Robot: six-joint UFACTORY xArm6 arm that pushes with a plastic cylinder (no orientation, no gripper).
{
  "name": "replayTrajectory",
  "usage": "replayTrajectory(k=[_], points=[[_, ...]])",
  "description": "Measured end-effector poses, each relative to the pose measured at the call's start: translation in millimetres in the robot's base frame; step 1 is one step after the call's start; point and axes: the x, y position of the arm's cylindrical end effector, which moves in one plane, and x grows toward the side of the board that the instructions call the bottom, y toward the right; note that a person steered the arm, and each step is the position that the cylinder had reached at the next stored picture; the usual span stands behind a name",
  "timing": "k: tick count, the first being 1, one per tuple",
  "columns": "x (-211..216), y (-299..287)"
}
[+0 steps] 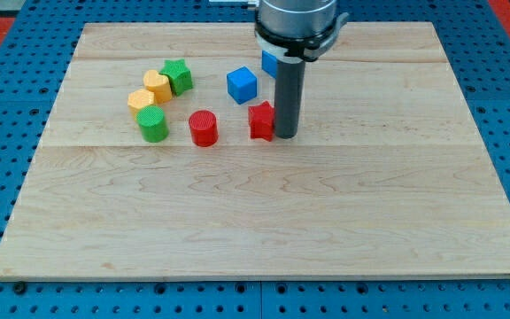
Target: Push the blue triangle to the top side of the red star
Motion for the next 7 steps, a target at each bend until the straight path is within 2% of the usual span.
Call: replayTrajectory(k=[1,2,3,4,5,6,7], points=[[-3,64],[-60,101],[-138,95],[-179,38],[-182,-7],[-138,6],[-120,18]])
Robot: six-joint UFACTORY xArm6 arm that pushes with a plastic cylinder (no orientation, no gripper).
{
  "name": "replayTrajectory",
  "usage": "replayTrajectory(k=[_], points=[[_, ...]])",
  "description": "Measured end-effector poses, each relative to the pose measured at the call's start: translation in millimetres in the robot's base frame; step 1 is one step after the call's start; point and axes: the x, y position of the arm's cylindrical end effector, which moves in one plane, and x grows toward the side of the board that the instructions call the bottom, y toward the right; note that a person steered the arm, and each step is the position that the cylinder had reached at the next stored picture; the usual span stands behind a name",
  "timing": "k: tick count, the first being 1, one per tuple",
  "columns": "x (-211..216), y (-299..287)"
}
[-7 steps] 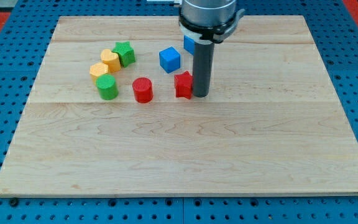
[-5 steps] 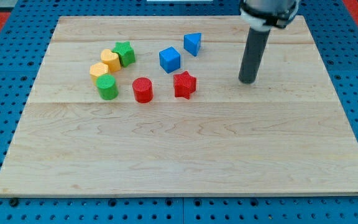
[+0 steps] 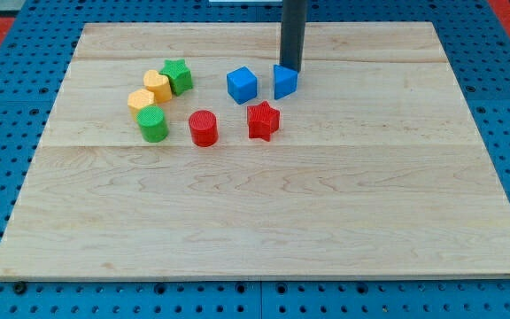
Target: Push the blue triangle to the top side of the red star
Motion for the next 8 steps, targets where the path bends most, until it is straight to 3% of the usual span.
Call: replayTrajectory(k=[4,8], points=[[72,-3],[73,-13]])
